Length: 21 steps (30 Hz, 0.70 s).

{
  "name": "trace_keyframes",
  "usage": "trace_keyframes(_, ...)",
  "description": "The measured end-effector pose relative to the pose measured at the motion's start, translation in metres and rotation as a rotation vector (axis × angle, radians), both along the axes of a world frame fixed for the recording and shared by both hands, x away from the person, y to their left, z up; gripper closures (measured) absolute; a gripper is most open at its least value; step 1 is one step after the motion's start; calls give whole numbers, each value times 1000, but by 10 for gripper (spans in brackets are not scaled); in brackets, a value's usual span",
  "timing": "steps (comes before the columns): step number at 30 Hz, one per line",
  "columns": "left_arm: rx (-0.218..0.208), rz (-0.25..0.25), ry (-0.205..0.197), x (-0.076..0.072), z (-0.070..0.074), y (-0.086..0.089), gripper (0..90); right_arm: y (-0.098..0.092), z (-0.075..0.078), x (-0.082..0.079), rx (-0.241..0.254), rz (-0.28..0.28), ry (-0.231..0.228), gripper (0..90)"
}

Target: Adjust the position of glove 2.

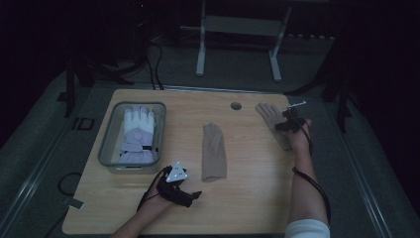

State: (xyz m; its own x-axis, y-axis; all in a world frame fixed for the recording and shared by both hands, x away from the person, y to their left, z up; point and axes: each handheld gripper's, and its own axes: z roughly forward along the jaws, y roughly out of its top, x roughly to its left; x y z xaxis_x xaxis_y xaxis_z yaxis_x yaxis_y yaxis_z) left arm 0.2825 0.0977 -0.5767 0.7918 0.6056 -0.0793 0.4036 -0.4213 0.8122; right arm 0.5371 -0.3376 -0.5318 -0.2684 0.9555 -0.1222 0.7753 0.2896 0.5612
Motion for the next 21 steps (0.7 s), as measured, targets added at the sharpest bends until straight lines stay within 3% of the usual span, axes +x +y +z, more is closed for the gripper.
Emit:
trace_keyframes(1, 2, -1, 0, 0, 0, 0, 20, -1, -2, -1, 52, -1, 5, 544)
trace_keyframes(2, 2, -1, -1, 0, 0, 0, 20, -2, -2, -1, 74, -12, 5, 577)
trace_keyframes(4, 2, -1, -3, 0, 0, 0, 20, -1, -1, -3, 85, -6, 14, 751)
trace_keyframes(6, 0, 2, 2, 0, 0, 0, 20, 1, 1, -5, 93, -20, 27, 802)
trace_keyframes(11, -3, 3, -4, 0, 0, 0, 20, 6, 9, -16, 197, -57, -7, 816)
trace_keyframes(16, 2, 1, -2, 0, 0, 0, 19, 21, 17, -36, 202, -58, -29, 817)
trace_keyframes(21, 10, -1, -5, 0, 0, 0, 20, 35, 24, -60, 241, -65, -52, 817)
